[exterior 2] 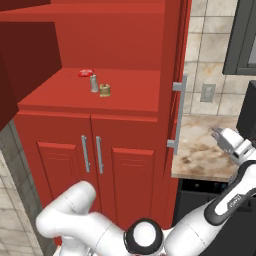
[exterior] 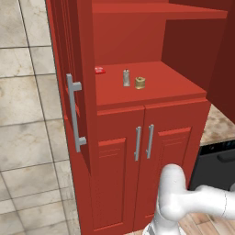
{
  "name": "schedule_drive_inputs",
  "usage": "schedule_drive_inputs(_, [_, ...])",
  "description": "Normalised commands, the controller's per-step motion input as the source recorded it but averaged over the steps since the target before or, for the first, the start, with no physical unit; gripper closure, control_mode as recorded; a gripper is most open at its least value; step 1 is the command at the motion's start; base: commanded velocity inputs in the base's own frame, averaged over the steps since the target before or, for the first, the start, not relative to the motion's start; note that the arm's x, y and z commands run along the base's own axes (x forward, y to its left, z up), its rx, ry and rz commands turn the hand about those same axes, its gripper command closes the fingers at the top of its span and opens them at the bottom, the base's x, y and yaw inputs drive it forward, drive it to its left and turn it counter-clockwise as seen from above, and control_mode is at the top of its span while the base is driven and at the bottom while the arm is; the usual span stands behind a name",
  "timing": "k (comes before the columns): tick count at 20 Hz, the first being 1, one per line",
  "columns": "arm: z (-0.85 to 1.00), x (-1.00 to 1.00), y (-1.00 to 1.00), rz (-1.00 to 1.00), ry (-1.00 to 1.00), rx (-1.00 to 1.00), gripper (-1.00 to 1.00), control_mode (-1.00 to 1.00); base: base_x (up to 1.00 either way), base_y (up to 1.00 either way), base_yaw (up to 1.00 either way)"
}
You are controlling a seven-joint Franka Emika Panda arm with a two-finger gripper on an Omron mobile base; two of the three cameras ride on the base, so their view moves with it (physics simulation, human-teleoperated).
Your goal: Pick the candle and candle from the dining table and place them in the open cabinet. Close the cabinet after placing the objects.
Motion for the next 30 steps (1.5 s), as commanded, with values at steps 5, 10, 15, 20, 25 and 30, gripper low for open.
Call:
schedule_drive_inputs(5, [0.0,-0.01,0.84,-0.12,0.0,-0.11,-1.0,-1.0,0.0,0.0,0.0])
schedule_drive_inputs(10, [0.0,-0.1,0.89,-0.13,0.0,-0.08,-1.0,-1.0,0.0,0.0,0.0])
schedule_drive_inputs(15, [0.0,-0.23,0.93,-0.15,0.0,-0.04,-1.0,-1.0,0.0,0.0,0.0])
schedule_drive_inputs(20, [0.14,-0.41,0.94,-0.17,-0.09,-0.02,-1.0,-1.0,0.0,0.0,0.0])
schedule_drive_inputs(25, [0.31,-0.28,0.86,-0.21,-0.07,-0.02,-1.0,-1.0,0.0,0.0,0.0])
schedule_drive_inputs(30, [0.39,-0.01,0.73,-0.29,-0.01,-0.04,-1.0,-1.0,0.0,0.0,0.0])
